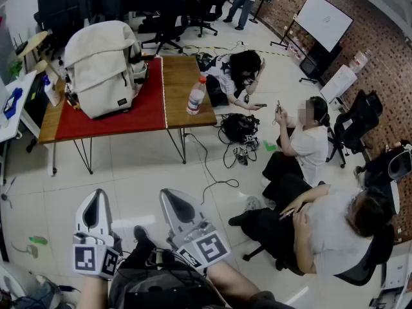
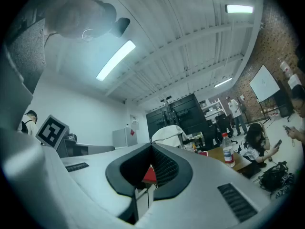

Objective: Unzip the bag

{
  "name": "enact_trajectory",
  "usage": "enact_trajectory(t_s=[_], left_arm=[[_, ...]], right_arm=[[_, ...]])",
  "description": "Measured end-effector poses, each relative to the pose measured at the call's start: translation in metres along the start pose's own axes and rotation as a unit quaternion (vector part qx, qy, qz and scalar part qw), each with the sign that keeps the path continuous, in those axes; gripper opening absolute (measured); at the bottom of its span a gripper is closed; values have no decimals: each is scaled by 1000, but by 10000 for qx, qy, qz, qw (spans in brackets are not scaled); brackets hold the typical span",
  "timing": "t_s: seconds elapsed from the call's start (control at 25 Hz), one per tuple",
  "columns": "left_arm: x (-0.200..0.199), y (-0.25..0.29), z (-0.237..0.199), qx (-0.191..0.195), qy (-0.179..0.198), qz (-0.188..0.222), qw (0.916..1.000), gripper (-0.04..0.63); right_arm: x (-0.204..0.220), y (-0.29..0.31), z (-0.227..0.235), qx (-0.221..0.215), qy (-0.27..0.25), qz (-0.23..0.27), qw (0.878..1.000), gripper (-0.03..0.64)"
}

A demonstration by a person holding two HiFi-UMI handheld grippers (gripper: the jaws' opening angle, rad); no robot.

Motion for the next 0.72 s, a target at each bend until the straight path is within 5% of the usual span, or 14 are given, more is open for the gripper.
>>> enact_trajectory(t_s=[0.28,0.72], left_arm=[[19,75,-46,224,-73,147,9996,29],[21,244,-170,176,-193,166,9995,29]], right_arm=[[25,69,34,190,-190,-70,9996,-2],[36,266,102,224,-414,-62,9989,-2]])
Point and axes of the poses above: the fingertips, and each gripper's own axes: y forward along the fingers, z to its right, x out of its underside, the point moved 5 cm from there along -y, backward along the fingers, and after that the axes turned 7 degrees about y, right-handed, at the moved point
